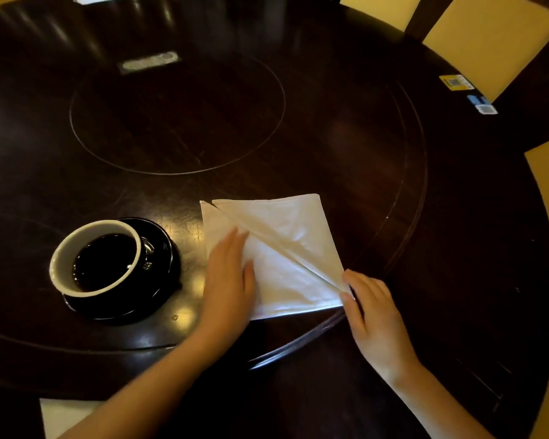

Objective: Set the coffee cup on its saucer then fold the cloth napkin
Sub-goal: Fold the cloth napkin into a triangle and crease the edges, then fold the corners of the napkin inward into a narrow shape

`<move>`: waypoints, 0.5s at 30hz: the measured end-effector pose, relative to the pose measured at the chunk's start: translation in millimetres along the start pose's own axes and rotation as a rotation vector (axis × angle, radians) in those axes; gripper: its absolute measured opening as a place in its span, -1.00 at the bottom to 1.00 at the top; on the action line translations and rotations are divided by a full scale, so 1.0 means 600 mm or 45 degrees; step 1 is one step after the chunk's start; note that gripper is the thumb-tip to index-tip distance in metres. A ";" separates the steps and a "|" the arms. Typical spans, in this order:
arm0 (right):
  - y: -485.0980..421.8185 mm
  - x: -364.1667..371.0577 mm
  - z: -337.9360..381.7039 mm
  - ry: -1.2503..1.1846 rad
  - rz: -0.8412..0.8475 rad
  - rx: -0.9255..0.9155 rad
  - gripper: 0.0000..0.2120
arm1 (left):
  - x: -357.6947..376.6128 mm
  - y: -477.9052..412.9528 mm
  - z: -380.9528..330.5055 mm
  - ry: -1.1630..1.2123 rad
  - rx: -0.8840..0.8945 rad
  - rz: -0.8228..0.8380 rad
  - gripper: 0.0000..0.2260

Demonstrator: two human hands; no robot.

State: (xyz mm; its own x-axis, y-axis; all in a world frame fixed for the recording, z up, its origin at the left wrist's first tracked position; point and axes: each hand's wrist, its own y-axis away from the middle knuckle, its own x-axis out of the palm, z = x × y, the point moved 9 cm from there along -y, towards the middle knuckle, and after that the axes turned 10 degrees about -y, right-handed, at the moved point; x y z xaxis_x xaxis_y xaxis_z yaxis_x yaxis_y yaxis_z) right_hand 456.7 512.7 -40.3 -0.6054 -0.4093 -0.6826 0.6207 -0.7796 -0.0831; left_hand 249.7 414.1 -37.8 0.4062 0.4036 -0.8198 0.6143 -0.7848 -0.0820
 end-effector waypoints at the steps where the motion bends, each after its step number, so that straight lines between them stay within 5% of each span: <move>1: -0.008 -0.008 -0.002 -0.090 -0.062 0.097 -0.68 | -0.009 0.037 -0.006 0.252 -0.099 0.030 -0.68; 4: -0.031 -0.005 -0.027 -0.105 -0.071 0.396 -0.67 | 0.038 0.151 0.016 1.101 -0.855 0.368 -0.86; 7: -0.047 0.009 -0.033 0.026 0.039 0.480 -0.75 | 0.077 0.212 0.022 1.462 -1.312 0.634 -0.90; 10: -0.038 0.020 -0.044 -0.203 0.136 0.642 -0.90 | 0.071 0.195 0.033 1.578 -1.415 0.536 -0.88; 15: 0.068 0.048 -0.028 -0.834 0.323 0.939 -0.89 | 0.038 0.167 0.055 1.449 -1.315 0.310 -0.94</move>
State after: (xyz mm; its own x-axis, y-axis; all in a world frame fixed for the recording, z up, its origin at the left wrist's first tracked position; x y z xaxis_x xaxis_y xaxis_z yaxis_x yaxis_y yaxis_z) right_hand 472.8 477.2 -75.1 -0.7897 -0.6098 -0.0674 0.4410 -0.6406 0.6286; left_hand 298.1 329.2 -83.1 0.5484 0.8259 0.1307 0.4479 -0.4222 0.7882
